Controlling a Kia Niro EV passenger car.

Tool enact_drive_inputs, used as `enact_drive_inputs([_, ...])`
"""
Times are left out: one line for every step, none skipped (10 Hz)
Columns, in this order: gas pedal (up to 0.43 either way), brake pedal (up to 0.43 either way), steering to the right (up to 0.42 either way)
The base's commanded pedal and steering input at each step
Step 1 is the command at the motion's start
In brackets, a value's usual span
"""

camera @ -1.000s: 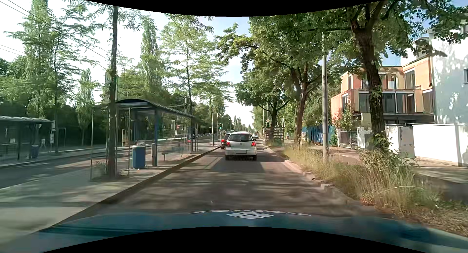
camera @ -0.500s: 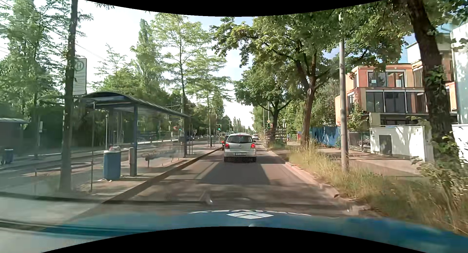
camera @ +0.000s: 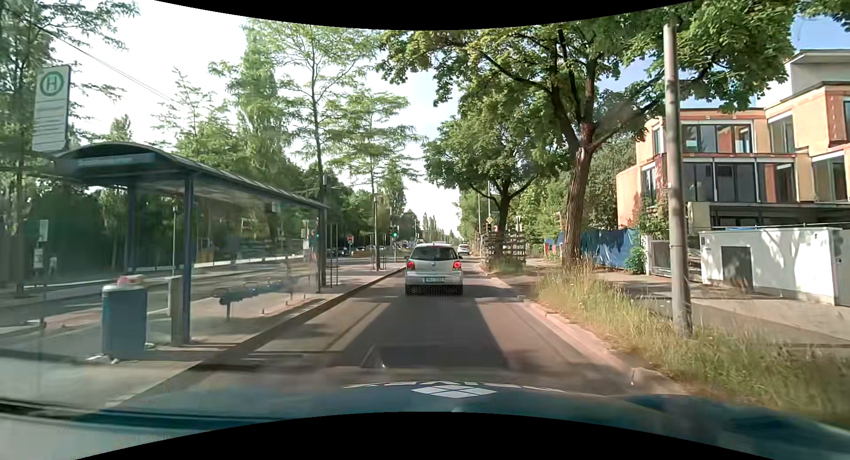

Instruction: Follow the waypoints while adhering to traffic rules and regulations

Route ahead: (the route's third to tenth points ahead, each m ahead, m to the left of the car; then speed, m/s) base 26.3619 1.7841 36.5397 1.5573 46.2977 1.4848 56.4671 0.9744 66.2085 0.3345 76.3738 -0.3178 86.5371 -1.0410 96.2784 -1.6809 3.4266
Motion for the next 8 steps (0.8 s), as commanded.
enact_drive_inputs([0.299,0.0,0.004])
enact_drive_inputs([0.299,0.0,0.003])
enact_drive_inputs([0.311,0.0,0.004])
enact_drive_inputs([0.311,0.0,0.004])
enact_drive_inputs([0.311,0.0,0.003])
enact_drive_inputs([0.311,0.0,0.003])
enact_drive_inputs([0.311,0.0,0.003])
enact_drive_inputs([0.311,0.0,0.004])
